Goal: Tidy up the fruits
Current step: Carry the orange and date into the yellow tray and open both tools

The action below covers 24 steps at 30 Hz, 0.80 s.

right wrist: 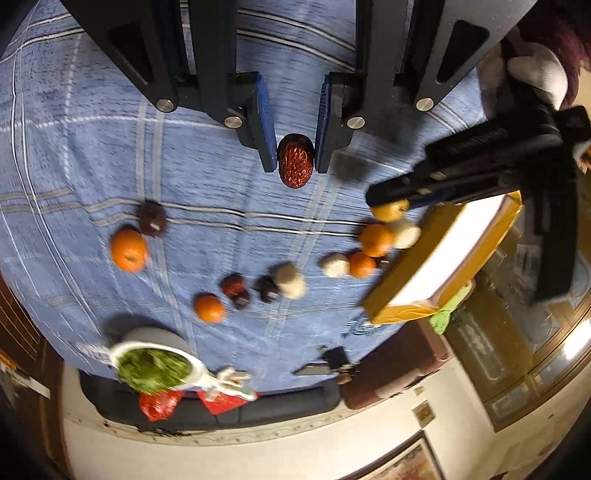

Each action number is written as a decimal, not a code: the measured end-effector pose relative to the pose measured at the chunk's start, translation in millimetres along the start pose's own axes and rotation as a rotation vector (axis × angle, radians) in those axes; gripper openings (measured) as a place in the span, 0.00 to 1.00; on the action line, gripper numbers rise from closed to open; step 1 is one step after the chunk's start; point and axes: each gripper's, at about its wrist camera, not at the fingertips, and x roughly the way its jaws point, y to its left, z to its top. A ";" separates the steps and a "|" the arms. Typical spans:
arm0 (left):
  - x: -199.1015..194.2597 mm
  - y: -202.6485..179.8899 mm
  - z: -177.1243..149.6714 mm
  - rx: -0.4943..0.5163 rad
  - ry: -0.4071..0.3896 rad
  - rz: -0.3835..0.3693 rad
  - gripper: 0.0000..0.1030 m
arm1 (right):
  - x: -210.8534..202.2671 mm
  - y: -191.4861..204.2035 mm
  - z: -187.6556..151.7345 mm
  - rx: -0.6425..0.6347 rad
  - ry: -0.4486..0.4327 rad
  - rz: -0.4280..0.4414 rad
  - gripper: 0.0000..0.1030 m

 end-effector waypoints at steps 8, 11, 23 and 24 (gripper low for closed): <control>-86.1 114.0 -1.0 -0.211 -0.171 0.211 0.31 | 35.9 116.2 28.3 -0.141 0.045 0.167 0.23; -101.0 158.7 -7.1 -0.294 -0.183 0.291 0.31 | 60.1 162.8 36.8 -0.192 0.076 0.219 0.23; -124.7 219.8 -28.1 -0.441 -0.217 0.270 0.58 | 152.9 236.4 31.7 -0.245 0.238 0.170 0.23; -126.9 220.6 -27.9 -0.446 -0.226 0.267 0.59 | 155.8 237.0 30.8 -0.239 0.243 0.168 0.23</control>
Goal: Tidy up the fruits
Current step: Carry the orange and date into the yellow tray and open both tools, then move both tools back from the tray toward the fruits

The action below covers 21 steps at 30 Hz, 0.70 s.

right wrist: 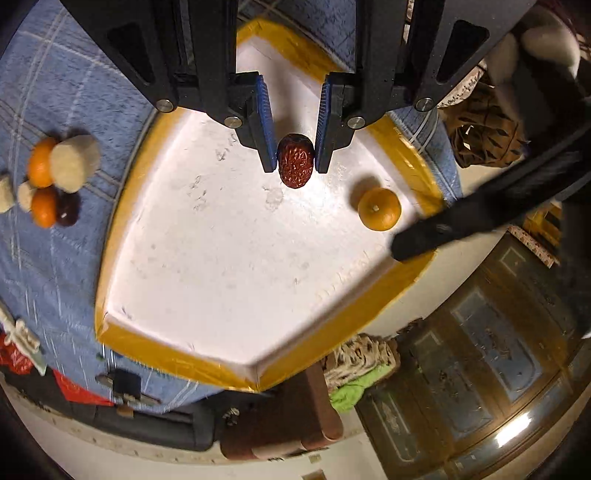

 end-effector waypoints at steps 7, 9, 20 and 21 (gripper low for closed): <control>-12.7 -9.5 -1.8 -0.012 -0.025 -0.033 0.64 | -21.6 -8.6 -8.0 0.023 -0.048 0.023 0.46; -16.8 -19.7 -3.8 -0.001 -0.032 -0.047 0.64 | -36.8 -14.9 -11.2 0.039 -0.082 0.034 0.46; -16.5 -110.3 -30.0 0.214 -0.004 -0.149 0.75 | -155.2 -174.8 -82.3 0.314 -0.257 -0.150 0.47; -12.5 -119.1 -34.4 0.235 0.010 -0.155 0.75 | -162.8 -192.9 -89.8 0.354 -0.262 -0.180 0.47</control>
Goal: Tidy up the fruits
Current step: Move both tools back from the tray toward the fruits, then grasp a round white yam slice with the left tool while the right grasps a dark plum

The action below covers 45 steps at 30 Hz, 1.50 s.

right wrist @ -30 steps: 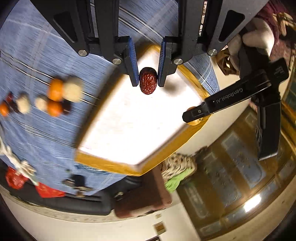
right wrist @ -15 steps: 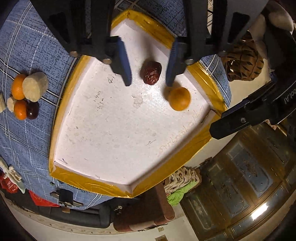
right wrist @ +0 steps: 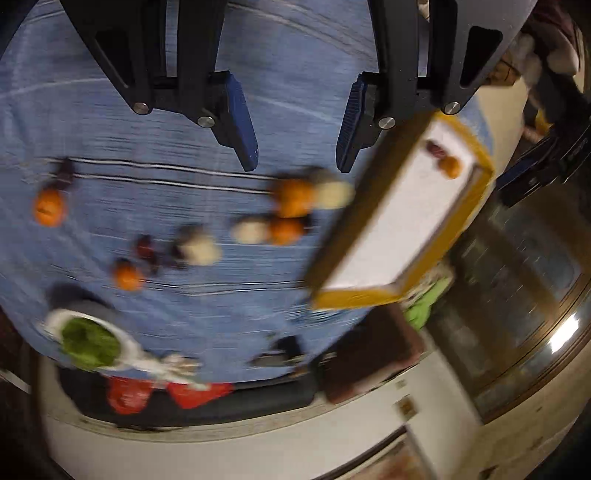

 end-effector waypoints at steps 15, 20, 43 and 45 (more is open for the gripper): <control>72.4 -77.0 -34.8 0.171 0.194 -0.037 0.75 | 5.5 -142.5 6.8 0.243 -0.024 -0.126 0.47; 88.8 -83.0 -34.2 0.193 0.207 -0.010 0.75 | 22.0 -131.8 13.0 0.200 -0.029 -0.169 0.48; 148.4 -97.1 -23.1 0.365 0.235 0.060 0.49 | 24.4 -130.1 12.3 0.163 -0.066 -0.146 0.28; 143.8 -93.9 -21.4 0.342 0.224 0.055 0.35 | 23.9 -130.5 12.4 0.163 -0.069 -0.142 0.28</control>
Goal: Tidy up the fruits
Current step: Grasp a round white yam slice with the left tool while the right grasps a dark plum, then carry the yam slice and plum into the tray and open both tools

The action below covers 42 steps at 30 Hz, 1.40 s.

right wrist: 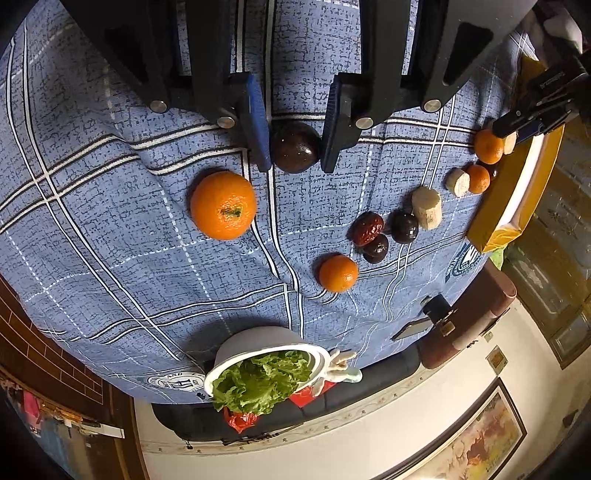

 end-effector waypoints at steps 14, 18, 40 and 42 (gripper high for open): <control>-58.9 41.3 -17.3 -0.157 -0.107 -0.047 0.35 | -15.9 25.4 -3.7 -0.040 -0.013 0.066 0.28; -76.3 76.1 -22.5 -0.226 -0.141 -0.005 0.35 | -25.2 58.3 -5.1 -0.060 0.025 0.184 0.29; -80.2 223.6 -47.3 -0.531 -0.134 0.080 0.38 | 65.9 331.3 -52.0 -0.380 0.335 0.459 0.31; -87.5 227.7 -50.0 -0.542 -0.151 0.075 0.49 | 73.2 337.5 -54.4 -0.390 0.322 0.431 0.32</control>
